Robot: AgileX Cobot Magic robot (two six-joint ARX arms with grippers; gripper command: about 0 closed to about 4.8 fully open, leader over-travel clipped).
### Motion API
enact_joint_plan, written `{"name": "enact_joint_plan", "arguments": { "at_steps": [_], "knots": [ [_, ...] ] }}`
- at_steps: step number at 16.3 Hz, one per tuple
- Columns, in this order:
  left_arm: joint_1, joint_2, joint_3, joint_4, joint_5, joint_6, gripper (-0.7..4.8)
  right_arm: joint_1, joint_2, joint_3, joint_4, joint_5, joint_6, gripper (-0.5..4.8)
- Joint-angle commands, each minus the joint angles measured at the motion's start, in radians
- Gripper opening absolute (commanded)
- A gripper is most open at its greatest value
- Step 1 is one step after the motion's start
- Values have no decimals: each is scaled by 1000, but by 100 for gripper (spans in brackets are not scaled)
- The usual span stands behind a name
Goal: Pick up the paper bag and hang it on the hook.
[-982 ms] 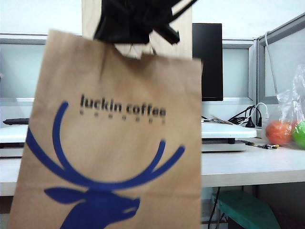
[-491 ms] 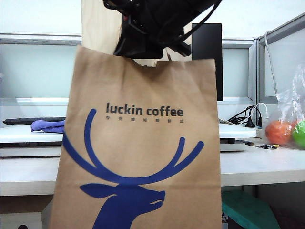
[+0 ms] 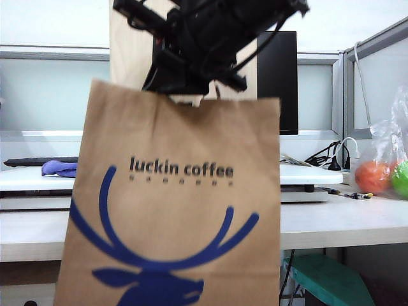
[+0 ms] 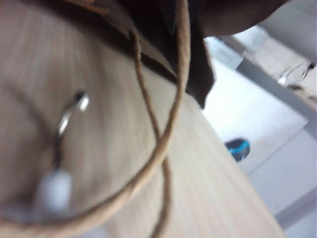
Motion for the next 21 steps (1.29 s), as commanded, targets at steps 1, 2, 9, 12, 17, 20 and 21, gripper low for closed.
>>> {"name": "enact_joint_plan", "arguments": {
  "at_steps": [1, 2, 9, 12, 17, 20, 21],
  "knots": [
    [0, 0, 1, 9, 1, 4, -5, 2, 17, 5, 23, -10, 12, -6],
    [0, 0, 1, 9, 0, 4, -5, 2, 24, 5, 24, -10, 12, -6],
    [0, 0, 1, 9, 0, 4, -6, 1, 47, 5, 27, -10, 12, 91],
    [0, 0, 1, 9, 0, 3, -6, 0, 46, 5, 27, -10, 12, 129],
    [0, 0, 1, 9, 0, 4, -6, -1, -34, 5, -67, -82, 11, 129],
    [0, 0, 1, 9, 0, 4, -5, -15, -166, 4, -234, -69, 6, 130],
    [0, 0, 1, 9, 0, 4, -6, -15, -199, 4, -278, -69, 0, 130]
  ]
}}
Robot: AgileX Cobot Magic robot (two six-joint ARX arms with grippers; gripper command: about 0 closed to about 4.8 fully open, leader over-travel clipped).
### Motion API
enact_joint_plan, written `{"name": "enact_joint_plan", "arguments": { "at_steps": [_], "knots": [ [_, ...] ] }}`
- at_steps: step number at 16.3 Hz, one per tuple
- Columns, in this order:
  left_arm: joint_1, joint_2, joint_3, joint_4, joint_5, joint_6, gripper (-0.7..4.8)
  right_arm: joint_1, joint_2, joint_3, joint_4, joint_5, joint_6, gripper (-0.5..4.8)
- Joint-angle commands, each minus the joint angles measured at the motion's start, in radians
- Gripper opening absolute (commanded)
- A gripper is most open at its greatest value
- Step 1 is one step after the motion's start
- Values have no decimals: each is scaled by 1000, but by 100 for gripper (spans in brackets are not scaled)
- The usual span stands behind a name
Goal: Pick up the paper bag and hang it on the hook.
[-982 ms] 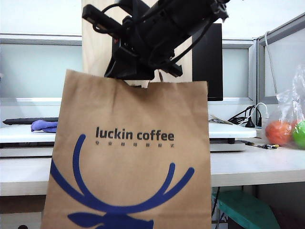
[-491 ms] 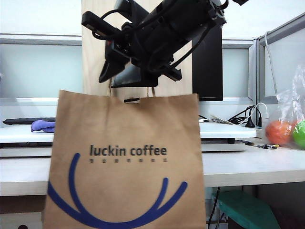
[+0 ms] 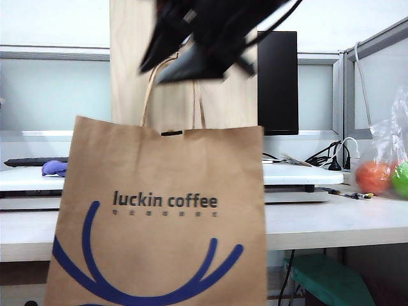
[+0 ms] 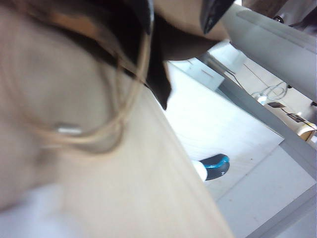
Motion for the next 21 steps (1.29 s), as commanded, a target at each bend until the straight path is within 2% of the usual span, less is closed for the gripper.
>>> {"name": "enact_joint_plan", "arguments": {
  "at_steps": [1, 3, 4, 5, 8, 10, 14, 18, 21],
  "knots": [
    [0, 0, 1, 9, 0, 3, -6, 0, -98, 3, -134, 8, -11, 129],
    [5, 0, 1, 9, 3, 4, -6, 6, -173, 2, -234, 8, -11, 113],
    [14, 0, 2, 9, 8, 4, -6, 19, -214, 2, -286, 16, -16, 67],
    [28, 0, 2, 9, 8, 4, -6, 35, -266, 2, -339, 38, -40, -11],
    [84, 0, 2, 9, 8, 4, -5, 126, -458, 1, -460, 267, -66, -6],
    [112, 0, 2, 9, 8, 4, -6, 187, -589, 0, -509, 372, -67, -6],
    [225, 0, 2, 9, 8, 4, -6, 231, -786, -11, -617, 486, -68, -6],
    [375, 0, 2, 9, 8, 4, -5, 236, -1001, -142, -609, 608, -71, -6],
    [433, 0, 2, 9, 8, 4, -5, 235, -1135, -215, -609, 646, -92, -6]
  ]
}}
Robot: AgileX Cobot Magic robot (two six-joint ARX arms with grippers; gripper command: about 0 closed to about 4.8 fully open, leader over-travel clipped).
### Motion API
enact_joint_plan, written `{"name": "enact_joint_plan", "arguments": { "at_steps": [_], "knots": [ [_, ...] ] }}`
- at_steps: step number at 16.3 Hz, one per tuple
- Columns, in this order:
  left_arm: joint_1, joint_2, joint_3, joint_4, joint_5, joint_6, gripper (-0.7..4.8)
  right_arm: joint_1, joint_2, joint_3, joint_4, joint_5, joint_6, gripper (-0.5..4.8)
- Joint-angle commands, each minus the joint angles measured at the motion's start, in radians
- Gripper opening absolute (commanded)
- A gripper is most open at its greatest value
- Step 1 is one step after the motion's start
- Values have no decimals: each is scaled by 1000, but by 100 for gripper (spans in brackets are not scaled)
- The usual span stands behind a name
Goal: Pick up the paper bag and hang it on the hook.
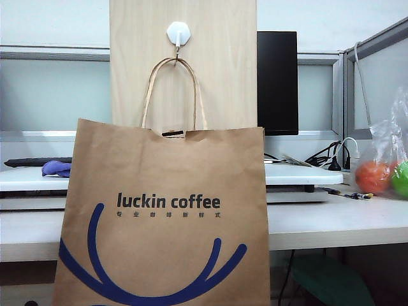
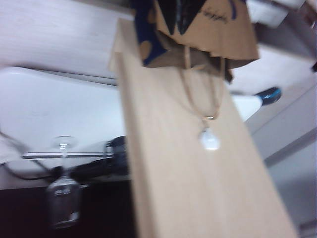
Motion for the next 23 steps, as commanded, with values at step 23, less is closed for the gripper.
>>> {"name": "enact_joint_plan", "arguments": {
  "at_steps": [23],
  "knots": [
    [60, 0, 1, 9, 5, 4, -6, -422, -209, -417, 475, 37, -527, -4]
  ]
}}
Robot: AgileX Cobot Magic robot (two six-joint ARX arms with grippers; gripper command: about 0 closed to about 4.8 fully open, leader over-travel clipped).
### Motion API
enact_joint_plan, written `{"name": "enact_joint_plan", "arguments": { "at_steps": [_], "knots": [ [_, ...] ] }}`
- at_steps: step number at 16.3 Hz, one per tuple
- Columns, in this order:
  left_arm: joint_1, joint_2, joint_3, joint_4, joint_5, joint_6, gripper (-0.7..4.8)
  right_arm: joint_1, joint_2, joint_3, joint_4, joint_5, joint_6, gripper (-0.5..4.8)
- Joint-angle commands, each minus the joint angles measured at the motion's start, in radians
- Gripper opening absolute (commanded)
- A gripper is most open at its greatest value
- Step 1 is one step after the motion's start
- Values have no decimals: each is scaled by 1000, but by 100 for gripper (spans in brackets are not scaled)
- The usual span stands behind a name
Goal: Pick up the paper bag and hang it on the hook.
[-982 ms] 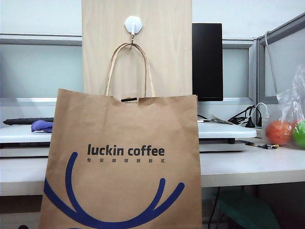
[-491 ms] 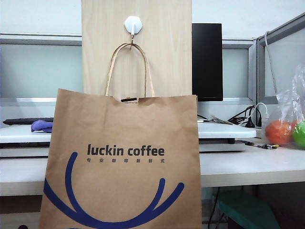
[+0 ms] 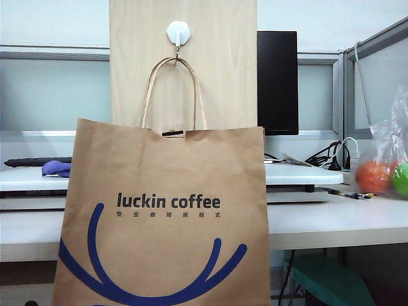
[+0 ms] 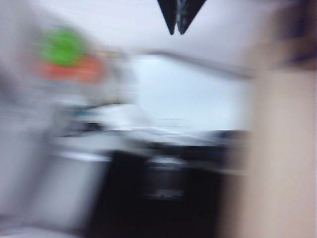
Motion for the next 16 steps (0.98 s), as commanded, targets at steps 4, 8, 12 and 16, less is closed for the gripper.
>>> {"name": "enact_joint_plan", "arguments": {
  "at_steps": [4, 8, 12, 16],
  "knots": [
    [-1, 0, 1, 9, 4, 4, -6, -465, -30, -378, 415, -627, 51, -4],
    [-1, 0, 1, 8, 4, 4, -6, -677, -110, -424, 360, -640, 240, -4],
    [-1, 0, 1, 8, 4, 4, -6, -763, -127, -424, 335, -623, 277, -4],
    [-1, 0, 1, 7, 4, 4, -5, -779, -127, -460, 341, -593, 274, -4]
  ]
}}
